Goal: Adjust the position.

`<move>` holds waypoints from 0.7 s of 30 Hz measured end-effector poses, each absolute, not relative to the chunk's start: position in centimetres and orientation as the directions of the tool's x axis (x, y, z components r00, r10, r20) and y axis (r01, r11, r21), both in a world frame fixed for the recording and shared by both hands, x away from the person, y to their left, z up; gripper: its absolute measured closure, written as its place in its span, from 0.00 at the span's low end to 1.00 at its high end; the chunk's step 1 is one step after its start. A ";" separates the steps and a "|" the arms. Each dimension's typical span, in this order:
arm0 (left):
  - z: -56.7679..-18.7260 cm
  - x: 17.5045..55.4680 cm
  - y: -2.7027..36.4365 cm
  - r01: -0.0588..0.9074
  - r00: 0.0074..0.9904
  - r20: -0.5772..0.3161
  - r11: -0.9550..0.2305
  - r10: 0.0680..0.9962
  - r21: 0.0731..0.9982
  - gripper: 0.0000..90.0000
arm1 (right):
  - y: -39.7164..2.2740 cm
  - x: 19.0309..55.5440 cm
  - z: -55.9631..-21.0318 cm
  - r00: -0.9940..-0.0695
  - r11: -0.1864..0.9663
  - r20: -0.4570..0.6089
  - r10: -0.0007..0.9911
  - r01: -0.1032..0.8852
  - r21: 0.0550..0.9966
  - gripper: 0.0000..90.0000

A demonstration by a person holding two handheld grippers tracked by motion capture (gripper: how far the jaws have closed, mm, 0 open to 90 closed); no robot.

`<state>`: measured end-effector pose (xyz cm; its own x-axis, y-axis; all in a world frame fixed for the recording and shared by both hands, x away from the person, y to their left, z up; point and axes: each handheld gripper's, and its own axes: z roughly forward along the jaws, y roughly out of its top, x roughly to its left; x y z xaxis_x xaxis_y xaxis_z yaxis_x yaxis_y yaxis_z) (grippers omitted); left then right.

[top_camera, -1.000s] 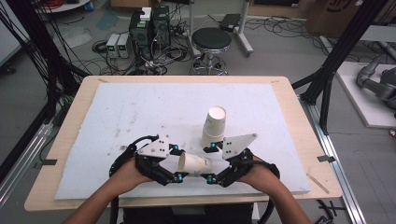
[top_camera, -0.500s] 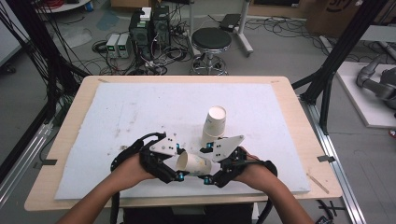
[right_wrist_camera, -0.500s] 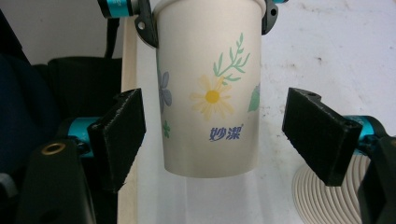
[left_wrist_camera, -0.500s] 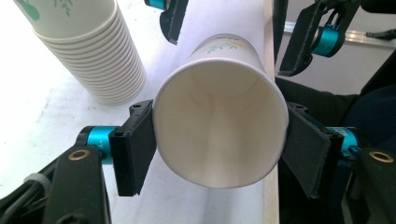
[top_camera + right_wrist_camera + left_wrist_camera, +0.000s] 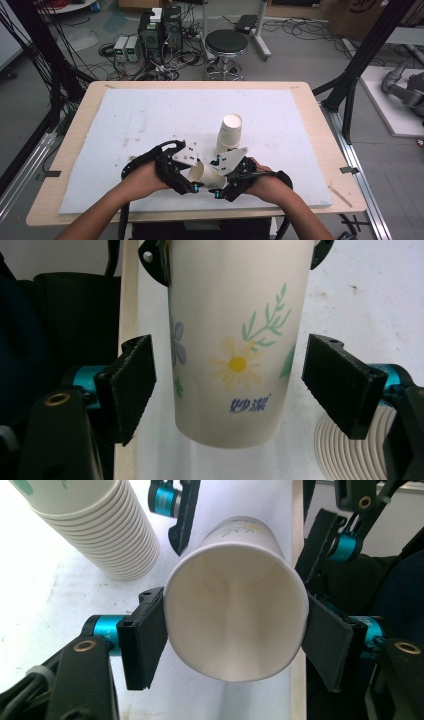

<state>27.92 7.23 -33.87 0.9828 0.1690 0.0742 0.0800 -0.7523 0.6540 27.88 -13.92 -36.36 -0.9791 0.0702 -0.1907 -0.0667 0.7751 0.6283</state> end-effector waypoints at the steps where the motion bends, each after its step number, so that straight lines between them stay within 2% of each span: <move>1: -33.9 27.9 7.2 0.082 0.983 0.073 -0.755 0.170 0.651 0.35 | -13.8 27.9 -36.4 -0.979 0.777 -0.189 0.070 -0.065 0.626 0.25; 9: -34.2 27.9 6.7 0.089 0.984 0.062 -0.758 0.169 0.646 0.35 | -13.4 28.1 -36.8 -0.982 0.791 -0.180 0.061 -0.062 0.608 0.33; 11: -34.2 27.9 6.6 0.092 0.983 0.062 -0.758 0.172 0.646 0.35 | -13.3 28.1 -36.9 -0.983 0.794 -0.177 0.059 -0.061 0.605 0.38; 21: -34.5 27.9 6.5 0.106 0.980 0.058 -0.742 0.192 0.662 0.34 | -13.2 28.3 -37.5 -0.986 0.795 -0.151 0.066 -0.039 0.605 0.40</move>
<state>27.87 6.50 -34.46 0.9797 0.1920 0.0577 0.1064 -0.7418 0.6622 28.30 -13.21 -37.48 -0.9863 0.0660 -0.1509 -0.0395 0.7949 0.6055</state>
